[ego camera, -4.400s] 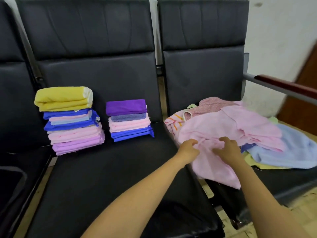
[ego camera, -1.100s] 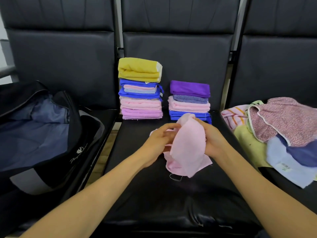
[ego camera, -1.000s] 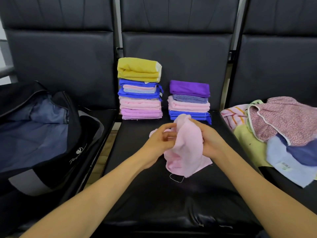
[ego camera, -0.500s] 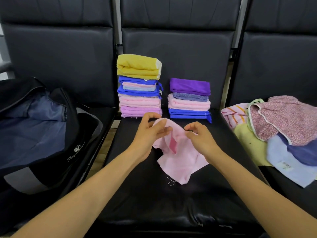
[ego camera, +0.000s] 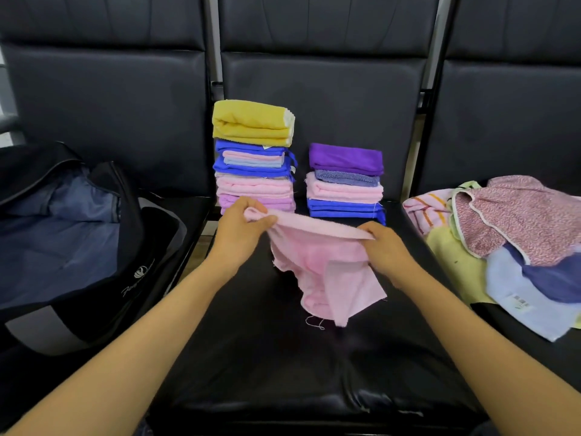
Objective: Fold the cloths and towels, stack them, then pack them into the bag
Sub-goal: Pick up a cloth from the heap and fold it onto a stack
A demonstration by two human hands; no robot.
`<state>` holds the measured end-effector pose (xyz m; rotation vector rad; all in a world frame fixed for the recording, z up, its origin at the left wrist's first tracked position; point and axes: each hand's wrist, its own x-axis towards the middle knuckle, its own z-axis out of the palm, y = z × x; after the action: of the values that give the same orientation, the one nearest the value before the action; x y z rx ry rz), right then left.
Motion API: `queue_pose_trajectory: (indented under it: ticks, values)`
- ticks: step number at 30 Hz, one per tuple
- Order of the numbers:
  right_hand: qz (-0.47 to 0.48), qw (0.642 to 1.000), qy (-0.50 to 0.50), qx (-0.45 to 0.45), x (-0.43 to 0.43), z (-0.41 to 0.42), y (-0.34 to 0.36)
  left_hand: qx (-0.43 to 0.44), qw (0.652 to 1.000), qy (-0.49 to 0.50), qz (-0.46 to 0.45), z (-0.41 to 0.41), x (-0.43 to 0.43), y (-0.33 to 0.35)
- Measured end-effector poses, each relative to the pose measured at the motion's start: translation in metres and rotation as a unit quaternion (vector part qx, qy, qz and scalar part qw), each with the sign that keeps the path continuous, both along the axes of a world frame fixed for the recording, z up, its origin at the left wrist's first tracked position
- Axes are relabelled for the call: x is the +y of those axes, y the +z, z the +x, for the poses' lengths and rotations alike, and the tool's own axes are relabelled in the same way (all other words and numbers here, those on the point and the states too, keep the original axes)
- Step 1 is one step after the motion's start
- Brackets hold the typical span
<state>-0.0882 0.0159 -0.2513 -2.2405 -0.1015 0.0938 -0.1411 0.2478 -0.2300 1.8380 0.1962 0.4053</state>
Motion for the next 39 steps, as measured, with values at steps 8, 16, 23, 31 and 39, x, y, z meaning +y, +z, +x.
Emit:
queue_pose_trajectory:
  ticks: [8,16,23,31,39]
  values:
    - [0.194,0.968,0.124,0.100,0.009,-0.019,0.025,0.091,0.953,-0.182,0.225,-0.008,-0.027,-0.029]
    - [0.084,0.972,0.214,0.046,-0.005,-0.014,0.026,0.108,0.970,-0.141,0.164,-0.003,-0.036,-0.029]
    - [-0.267,0.931,0.236,0.081,-0.005,-0.015,0.009,0.185,0.939,-0.288,-0.030,-0.011,-0.039,-0.006]
    - [0.060,0.951,0.250,0.173,-0.011,-0.014,0.012,0.251,0.872,-0.245,0.341,-0.006,-0.028,-0.032]
    - [-0.108,0.946,0.271,0.145,-0.026,-0.010,0.026,0.167,0.937,-0.276,-0.133,-0.011,-0.017,-0.004]
